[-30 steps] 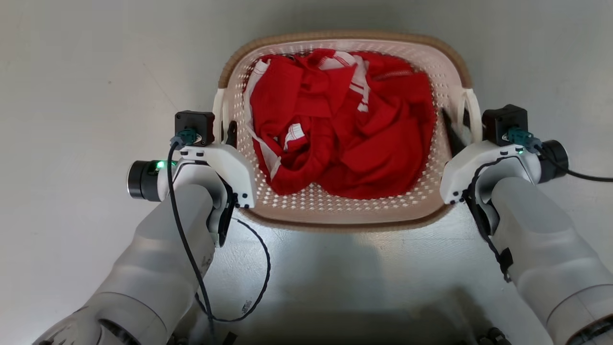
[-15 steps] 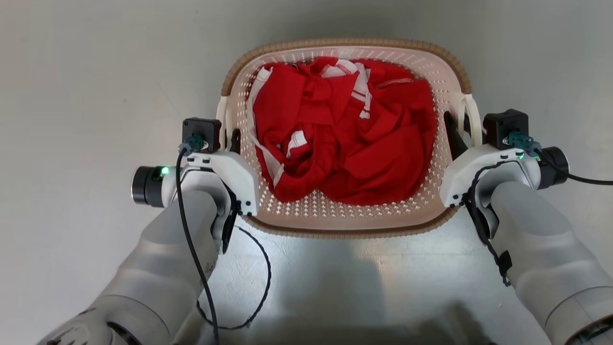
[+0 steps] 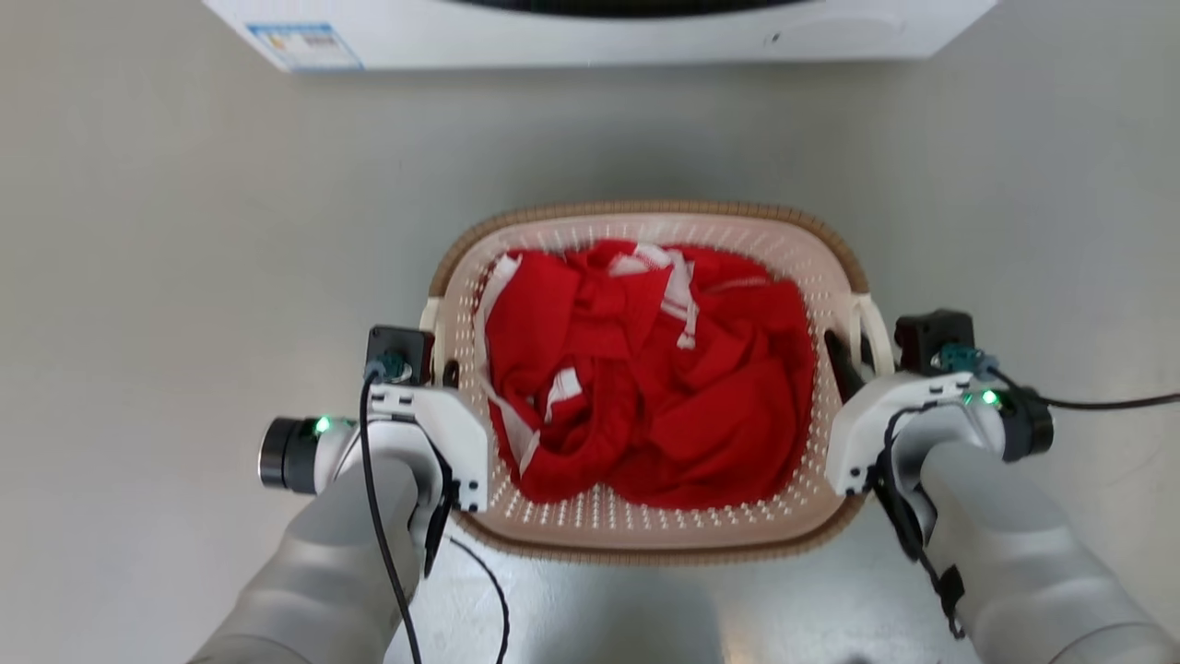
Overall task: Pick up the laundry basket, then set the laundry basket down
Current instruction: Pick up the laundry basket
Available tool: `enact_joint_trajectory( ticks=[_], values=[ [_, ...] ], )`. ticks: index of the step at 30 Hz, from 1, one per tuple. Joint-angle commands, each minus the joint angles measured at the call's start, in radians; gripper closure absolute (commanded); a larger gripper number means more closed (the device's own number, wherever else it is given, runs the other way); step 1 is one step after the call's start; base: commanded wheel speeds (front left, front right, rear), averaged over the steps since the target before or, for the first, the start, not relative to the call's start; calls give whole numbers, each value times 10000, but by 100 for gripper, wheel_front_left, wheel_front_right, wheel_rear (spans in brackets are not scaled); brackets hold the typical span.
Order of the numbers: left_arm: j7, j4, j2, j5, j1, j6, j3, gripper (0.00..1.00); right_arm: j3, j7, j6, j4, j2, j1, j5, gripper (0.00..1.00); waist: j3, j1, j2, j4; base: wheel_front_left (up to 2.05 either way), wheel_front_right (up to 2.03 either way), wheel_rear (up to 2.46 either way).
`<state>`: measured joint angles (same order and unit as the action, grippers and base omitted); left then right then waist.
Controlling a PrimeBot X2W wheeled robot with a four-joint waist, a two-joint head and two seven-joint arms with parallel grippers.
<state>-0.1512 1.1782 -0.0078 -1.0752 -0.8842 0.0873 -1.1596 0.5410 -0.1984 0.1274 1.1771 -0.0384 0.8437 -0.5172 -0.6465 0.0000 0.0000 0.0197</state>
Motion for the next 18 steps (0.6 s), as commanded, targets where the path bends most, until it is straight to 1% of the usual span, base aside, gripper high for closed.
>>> enact_joint_trajectory(
  ticks=[1,9,18],
  values=[
    [-37,301,580,-67,221,112,29,100,293,107,33,-46,-118,-665,-96,100,673,0,0,-130,0,0,0],
    [291,666,580,-207,1014,103,-160,100,950,540,33,-245,-118,-1439,-792,100,2052,0,0,-182,0,0,0],
    [451,789,580,-422,1713,79,-217,100,1451,752,33,-168,-118,-1976,-1312,100,3190,0,0,-193,0,0,0]
  ],
)
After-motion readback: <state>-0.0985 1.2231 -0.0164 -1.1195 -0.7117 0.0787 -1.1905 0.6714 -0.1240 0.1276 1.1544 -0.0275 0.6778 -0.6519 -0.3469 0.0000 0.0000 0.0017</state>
